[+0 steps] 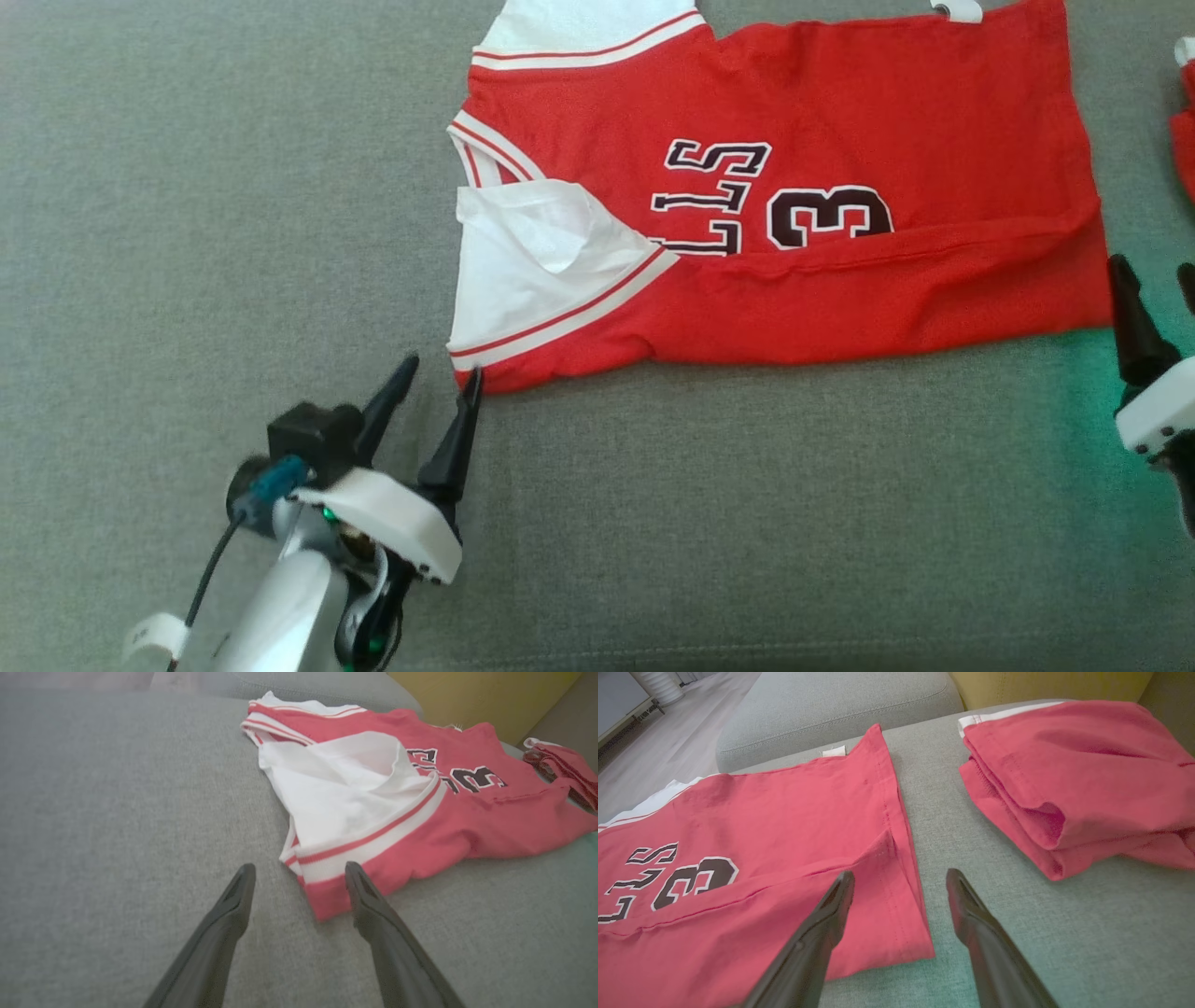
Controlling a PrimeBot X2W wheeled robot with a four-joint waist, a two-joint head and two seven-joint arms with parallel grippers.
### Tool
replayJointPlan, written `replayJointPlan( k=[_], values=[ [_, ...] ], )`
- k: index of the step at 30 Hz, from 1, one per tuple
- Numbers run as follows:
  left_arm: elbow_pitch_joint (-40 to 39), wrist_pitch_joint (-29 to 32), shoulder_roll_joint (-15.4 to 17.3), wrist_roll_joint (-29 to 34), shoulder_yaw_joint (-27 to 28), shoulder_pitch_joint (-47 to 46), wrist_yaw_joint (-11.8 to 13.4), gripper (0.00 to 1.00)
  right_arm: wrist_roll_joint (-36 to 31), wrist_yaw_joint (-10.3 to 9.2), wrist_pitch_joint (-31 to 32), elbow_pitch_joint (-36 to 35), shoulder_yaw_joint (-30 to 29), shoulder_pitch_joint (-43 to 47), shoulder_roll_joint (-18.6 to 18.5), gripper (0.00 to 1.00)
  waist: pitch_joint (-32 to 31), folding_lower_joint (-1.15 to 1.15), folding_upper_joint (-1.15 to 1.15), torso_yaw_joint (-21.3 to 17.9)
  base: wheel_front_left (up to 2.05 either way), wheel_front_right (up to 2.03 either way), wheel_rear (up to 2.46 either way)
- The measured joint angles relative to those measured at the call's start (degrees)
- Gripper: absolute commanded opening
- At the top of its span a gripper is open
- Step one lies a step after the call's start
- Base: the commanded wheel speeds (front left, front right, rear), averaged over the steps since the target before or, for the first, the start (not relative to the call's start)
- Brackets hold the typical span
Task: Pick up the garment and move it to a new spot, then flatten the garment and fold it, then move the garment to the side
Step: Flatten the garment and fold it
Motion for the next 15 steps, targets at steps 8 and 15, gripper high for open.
replayJointPlan(
  k=[8, 15],
  values=[
    [1.4, 2.1, -0.4, -0.9, -0.3, -0.9, 0.3, 1.0, -0.3, 0.01, 0.0, -1.0, 0.1, 0.3, 1.6, 1.0, 0.6, 0.0, 0.0, -1.4, 0.0, 0.0, 0.0],
    [4.8, 8.4, -0.2, -0.9, -0.8, -4.2, 1.2, 0.37, -0.9, 0.0, 0.6, 0.8, 1.6, -2.1, 2.6, 1.0, 0.9, 0.0, 0.0, -2.2, 0.0, 0.0, 0.0]
  ],
)
